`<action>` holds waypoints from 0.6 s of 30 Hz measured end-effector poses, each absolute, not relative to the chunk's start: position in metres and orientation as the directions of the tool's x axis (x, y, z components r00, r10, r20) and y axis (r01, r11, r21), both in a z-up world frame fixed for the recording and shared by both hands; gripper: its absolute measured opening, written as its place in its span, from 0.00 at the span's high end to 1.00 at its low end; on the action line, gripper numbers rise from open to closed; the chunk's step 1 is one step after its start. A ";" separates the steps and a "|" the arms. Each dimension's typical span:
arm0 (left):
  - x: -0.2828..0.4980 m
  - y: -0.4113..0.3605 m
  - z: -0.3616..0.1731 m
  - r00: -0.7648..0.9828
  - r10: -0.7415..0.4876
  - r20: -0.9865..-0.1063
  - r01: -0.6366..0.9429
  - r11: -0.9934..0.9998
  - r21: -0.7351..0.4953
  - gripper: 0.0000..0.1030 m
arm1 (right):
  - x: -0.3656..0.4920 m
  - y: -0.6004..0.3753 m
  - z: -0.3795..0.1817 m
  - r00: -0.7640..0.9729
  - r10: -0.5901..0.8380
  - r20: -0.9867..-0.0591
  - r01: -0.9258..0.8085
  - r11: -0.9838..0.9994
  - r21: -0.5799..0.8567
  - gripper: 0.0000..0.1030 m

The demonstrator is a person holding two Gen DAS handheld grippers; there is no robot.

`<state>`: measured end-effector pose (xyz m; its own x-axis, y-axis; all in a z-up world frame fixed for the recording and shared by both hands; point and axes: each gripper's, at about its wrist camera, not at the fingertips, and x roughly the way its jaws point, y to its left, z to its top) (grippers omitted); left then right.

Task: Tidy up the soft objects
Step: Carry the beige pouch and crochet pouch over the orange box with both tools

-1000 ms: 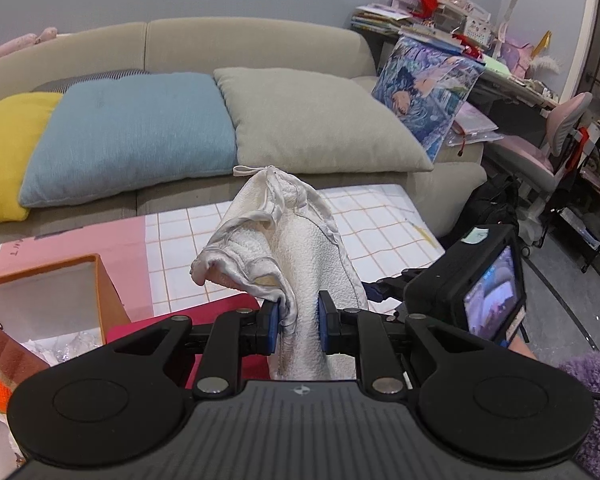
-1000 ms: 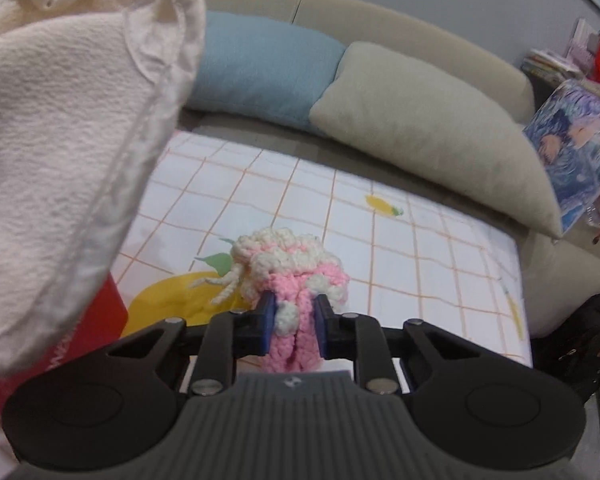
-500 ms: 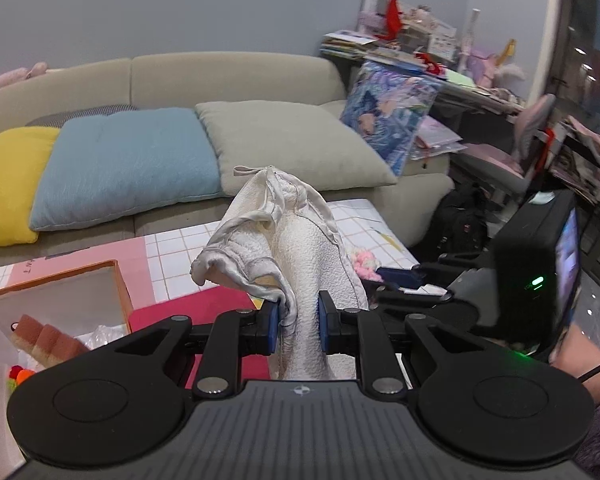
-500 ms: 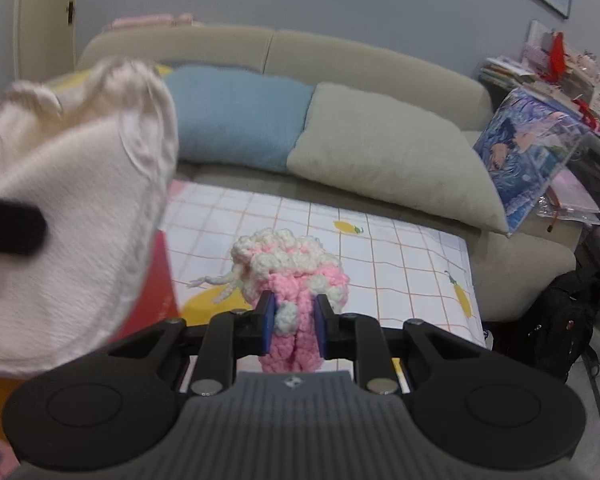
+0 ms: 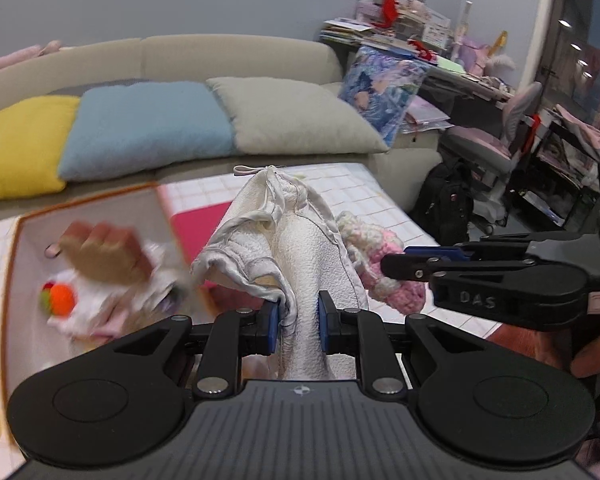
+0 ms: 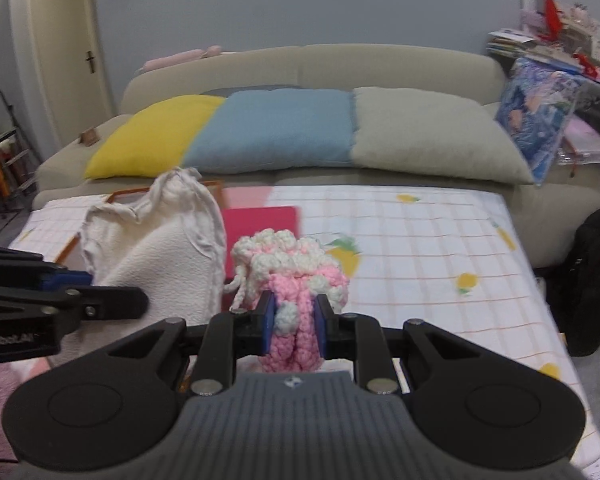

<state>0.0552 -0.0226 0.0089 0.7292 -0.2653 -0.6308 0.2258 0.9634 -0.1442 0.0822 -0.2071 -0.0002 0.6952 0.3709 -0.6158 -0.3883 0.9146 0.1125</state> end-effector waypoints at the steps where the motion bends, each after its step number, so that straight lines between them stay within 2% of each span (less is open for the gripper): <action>1: 0.050 -0.015 0.008 0.732 -0.253 -0.633 0.208 0.967 -0.146 0.79 | 0.080 -0.200 0.000 0.688 0.383 -0.617 -0.403 0.908 0.114 0.81; 10: 0.048 0.074 0.005 0.743 -0.042 -0.668 -0.080 0.985 -0.151 0.79 | 0.081 -0.123 0.011 0.613 0.502 -0.610 -0.590 0.804 0.068 0.81; 14: 0.064 0.097 -0.003 0.726 0.008 -0.687 -0.117 0.987 -0.112 0.79 | 0.095 -0.079 0.011 0.577 0.536 -0.616 -0.663 0.748 0.029 0.81; 18: 0.081 0.108 -0.013 0.704 0.067 -0.708 -0.130 0.991 -0.035 0.79 | 0.122 -0.043 -0.001 0.508 0.560 -0.654 -0.702 0.710 0.062 0.81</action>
<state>0.0810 0.1082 -0.0130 0.7035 0.0667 -0.7075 -0.1296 0.9909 -0.0354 0.1221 -0.0434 -0.0005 0.5085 0.5595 -0.6545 -0.7017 0.7098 0.0617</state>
